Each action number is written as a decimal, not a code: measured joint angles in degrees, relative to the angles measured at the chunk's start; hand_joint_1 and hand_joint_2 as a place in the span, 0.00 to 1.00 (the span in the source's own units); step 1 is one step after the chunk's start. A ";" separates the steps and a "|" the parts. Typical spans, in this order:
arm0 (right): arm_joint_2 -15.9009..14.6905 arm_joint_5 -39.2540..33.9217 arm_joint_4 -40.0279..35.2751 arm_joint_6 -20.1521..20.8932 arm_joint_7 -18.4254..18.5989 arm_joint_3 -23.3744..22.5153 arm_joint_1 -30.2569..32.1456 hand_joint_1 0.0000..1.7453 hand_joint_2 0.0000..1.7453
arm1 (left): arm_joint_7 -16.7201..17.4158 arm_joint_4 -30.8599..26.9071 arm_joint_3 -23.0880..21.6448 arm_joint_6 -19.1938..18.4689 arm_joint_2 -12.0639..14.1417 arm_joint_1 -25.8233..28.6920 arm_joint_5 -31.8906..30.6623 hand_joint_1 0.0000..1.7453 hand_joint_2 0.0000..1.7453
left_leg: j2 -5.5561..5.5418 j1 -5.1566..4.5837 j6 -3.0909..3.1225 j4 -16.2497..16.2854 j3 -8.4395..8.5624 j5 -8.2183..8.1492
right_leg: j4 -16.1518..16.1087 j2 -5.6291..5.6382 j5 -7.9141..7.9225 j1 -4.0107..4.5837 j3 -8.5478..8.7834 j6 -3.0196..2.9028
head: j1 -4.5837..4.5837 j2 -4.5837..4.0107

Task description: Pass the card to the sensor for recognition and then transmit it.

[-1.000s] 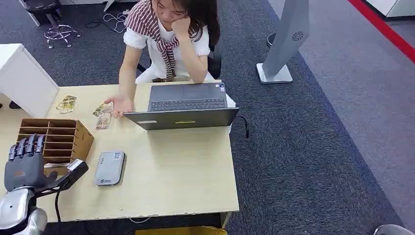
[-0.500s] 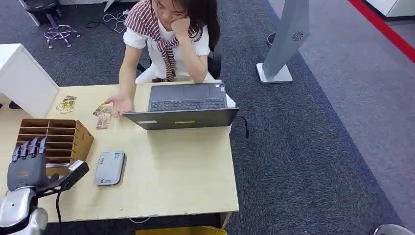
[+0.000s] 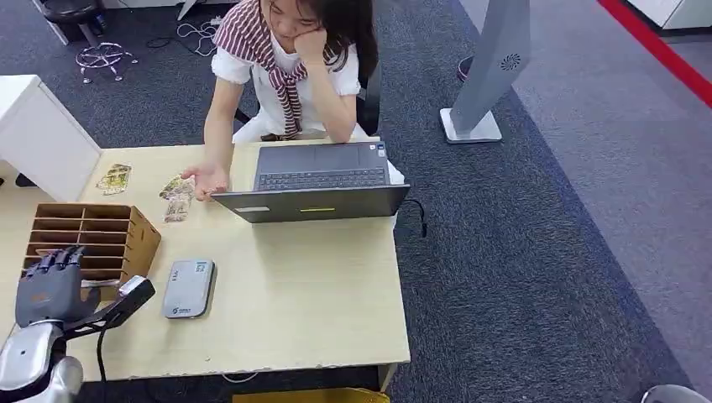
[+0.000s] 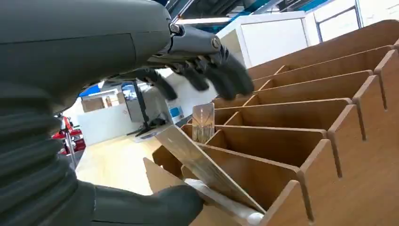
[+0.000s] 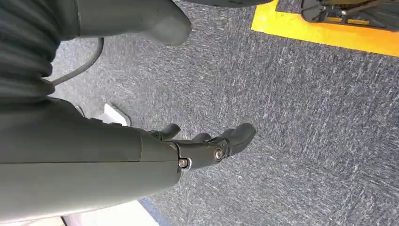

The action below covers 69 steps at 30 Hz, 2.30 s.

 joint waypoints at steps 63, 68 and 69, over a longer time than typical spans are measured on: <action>0.00 1.92 0.02 -0.63 -1.90 1.25 -0.83 0.00 1.00 | -0.65 -15.27 -11.74 -3.80 2.31 -17.11 -1.42 1.00 1.00 | -0.11 -0.07 -0.02 0.06 -0.31 0.50 | -0.03 -0.21 0.53 0.07 -0.25 -0.03 | -0.04 0.00; 0.00 1.92 0.04 -0.87 -1.88 1.40 -0.86 0.00 1.00 | -0.46 -9.36 -13.94 -3.59 0.39 -21.93 -1.97 1.00 1.00 | 0.04 -0.06 -0.05 0.06 -0.32 0.51 | -0.03 -0.06 0.62 0.06 -0.32 -0.15 | -0.06 0.00; 0.00 1.90 0.07 -0.87 -1.88 1.42 -0.87 0.00 1.00 | -0.42 -8.63 -14.12 -3.52 0.15 -22.39 -1.97 1.00 1.00 | 0.04 -0.06 -0.05 0.06 -0.32 0.51 | -0.03 -0.05 0.62 0.06 -0.34 -0.15 | -0.02 0.00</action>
